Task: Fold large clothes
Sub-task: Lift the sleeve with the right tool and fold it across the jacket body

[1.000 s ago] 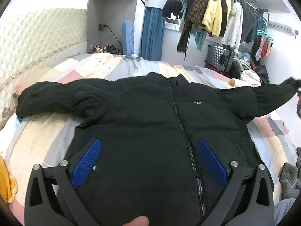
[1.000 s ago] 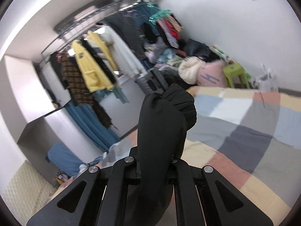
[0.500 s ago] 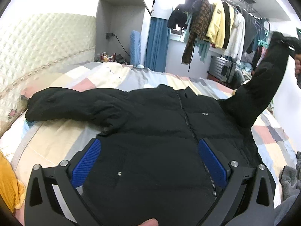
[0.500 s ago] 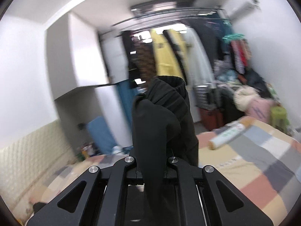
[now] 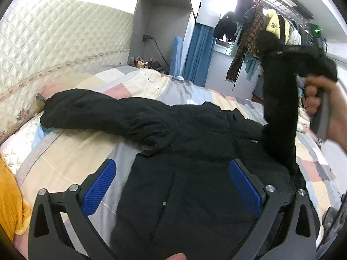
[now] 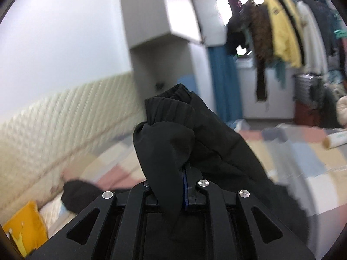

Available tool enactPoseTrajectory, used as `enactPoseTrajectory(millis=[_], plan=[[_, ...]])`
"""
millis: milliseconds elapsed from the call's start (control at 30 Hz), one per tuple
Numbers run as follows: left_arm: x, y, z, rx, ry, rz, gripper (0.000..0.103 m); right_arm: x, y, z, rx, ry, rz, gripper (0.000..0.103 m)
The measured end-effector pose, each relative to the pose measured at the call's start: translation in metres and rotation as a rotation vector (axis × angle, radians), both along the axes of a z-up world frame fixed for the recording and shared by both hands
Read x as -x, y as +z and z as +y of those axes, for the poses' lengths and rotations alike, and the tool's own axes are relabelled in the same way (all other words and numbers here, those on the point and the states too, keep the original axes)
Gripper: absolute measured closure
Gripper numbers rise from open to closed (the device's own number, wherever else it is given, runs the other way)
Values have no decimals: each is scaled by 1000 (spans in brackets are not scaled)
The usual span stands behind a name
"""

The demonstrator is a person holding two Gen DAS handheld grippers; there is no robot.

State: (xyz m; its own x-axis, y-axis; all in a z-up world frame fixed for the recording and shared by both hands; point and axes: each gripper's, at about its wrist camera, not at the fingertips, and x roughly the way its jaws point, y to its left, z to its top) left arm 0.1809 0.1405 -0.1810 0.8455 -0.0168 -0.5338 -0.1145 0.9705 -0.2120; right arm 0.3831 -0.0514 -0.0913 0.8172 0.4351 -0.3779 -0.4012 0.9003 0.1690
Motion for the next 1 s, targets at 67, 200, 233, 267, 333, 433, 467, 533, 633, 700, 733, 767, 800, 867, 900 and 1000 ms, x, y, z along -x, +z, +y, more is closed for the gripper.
enactPoseTrajectory(millis=[67, 200, 233, 267, 333, 433, 467, 533, 633, 700, 733, 767, 800, 867, 900, 1000], plan=[[0, -4, 8, -11, 18, 6, 0, -9, -32, 27, 16, 37, 49, 93], [-6, -16, 32, 41, 57, 28, 0, -26, -88, 65, 66, 83, 126, 93], [-7, -19, 35, 51, 60, 31, 0, -28, -103, 76, 87, 91, 143, 93], [-8, -22, 38, 55, 68, 36, 0, -32, -119, 86, 105, 98, 162, 93], [-11, -27, 39, 61, 67, 48, 0, -31, -148, 97, 122, 105, 197, 93], [-16, -34, 36, 65, 43, 65, 0, -28, -176, 101, 156, 118, 224, 93], [-18, -36, 34, 66, 36, 67, 0, -28, -187, 104, 172, 124, 233, 93], [-20, -37, 32, 68, 21, 61, 0, -31, -203, 104, 187, 131, 258, 93], [-23, -42, 34, 77, 22, 65, 0, -36, -227, 112, 232, 138, 312, 93], [-25, -45, 38, 98, 24, 71, 0, -34, -230, 111, 243, 144, 310, 92], [-26, -45, 39, 105, 25, 73, 0, -34, -230, 111, 245, 147, 312, 91], [-26, -46, 41, 113, 28, 76, 0, -35, -227, 111, 246, 155, 318, 88], [-27, -46, 40, 116, 29, 76, 0, -34, -225, 111, 246, 167, 322, 82], [-27, -45, 38, 108, 34, 81, 0, -32, -220, 110, 236, 193, 329, 63], [-28, -43, 36, 100, 33, 86, 0, -29, -216, 109, 223, 212, 333, 50], [-27, -33, 28, 89, 18, 78, 0, -18, -203, 106, 196, 228, 301, 45]])
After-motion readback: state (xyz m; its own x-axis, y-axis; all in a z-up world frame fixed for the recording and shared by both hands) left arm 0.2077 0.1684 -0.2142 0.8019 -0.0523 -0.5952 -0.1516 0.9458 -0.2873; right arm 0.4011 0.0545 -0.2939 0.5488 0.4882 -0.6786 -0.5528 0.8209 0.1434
